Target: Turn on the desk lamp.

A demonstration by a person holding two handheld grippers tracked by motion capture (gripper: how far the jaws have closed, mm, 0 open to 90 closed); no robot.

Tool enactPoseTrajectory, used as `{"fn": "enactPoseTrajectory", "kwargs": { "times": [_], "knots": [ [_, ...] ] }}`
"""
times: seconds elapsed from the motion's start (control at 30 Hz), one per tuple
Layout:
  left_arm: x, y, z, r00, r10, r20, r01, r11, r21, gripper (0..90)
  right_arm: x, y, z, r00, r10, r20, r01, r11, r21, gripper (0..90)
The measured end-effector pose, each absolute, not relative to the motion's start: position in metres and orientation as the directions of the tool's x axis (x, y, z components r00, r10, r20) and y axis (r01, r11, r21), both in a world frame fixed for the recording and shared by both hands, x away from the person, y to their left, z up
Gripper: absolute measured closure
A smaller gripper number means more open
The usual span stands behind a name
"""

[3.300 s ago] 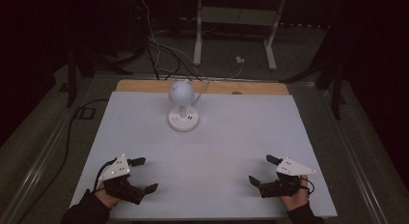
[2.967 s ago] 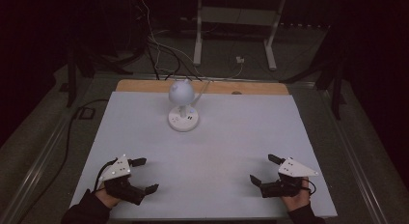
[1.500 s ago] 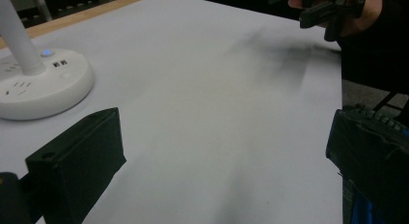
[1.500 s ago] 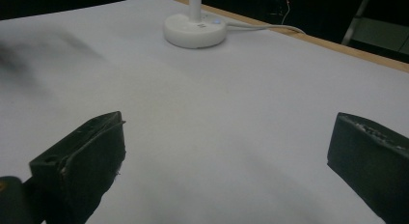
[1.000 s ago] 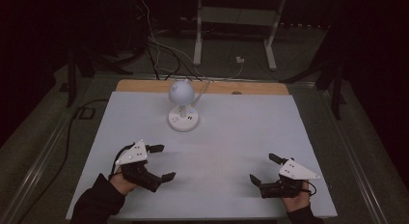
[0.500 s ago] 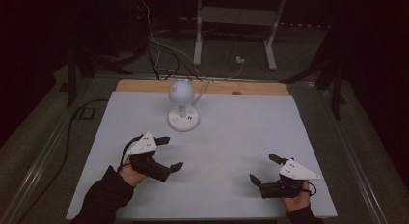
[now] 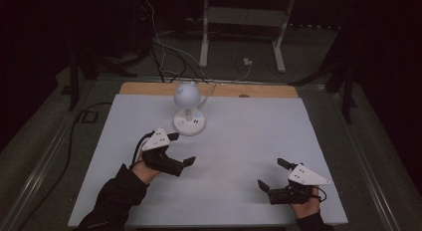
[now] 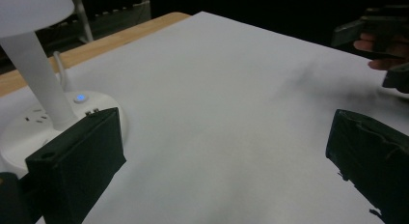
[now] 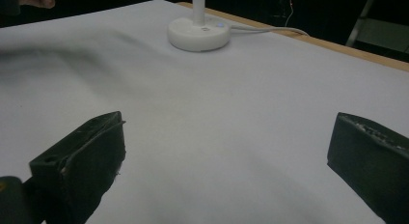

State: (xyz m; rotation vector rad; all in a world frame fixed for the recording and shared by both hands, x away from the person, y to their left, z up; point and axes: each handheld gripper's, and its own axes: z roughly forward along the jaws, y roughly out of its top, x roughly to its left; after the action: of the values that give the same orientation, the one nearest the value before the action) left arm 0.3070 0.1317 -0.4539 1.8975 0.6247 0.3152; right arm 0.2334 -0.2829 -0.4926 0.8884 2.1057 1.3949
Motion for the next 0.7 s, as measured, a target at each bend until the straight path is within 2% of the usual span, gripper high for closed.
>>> {"fn": "enactPoseTrajectory", "kwargs": {
  "times": [0.43, 0.7],
  "knots": [
    [0.323, 0.121, -0.458, 0.806, 0.588, -0.072, 0.302, -0.303, 0.904, 0.4, 0.233, -0.283, -0.492, -0.683, 0.730, -0.027, 0.257, 0.275, 0.926, 0.0],
    [0.335, 0.114, -0.457, 0.737, 0.672, -0.075, 0.338, -0.270, 0.901, 0.3, 0.232, -0.283, -0.492, -0.684, 0.729, -0.028, 0.256, 0.275, 0.927, 0.0]
  ]
}}
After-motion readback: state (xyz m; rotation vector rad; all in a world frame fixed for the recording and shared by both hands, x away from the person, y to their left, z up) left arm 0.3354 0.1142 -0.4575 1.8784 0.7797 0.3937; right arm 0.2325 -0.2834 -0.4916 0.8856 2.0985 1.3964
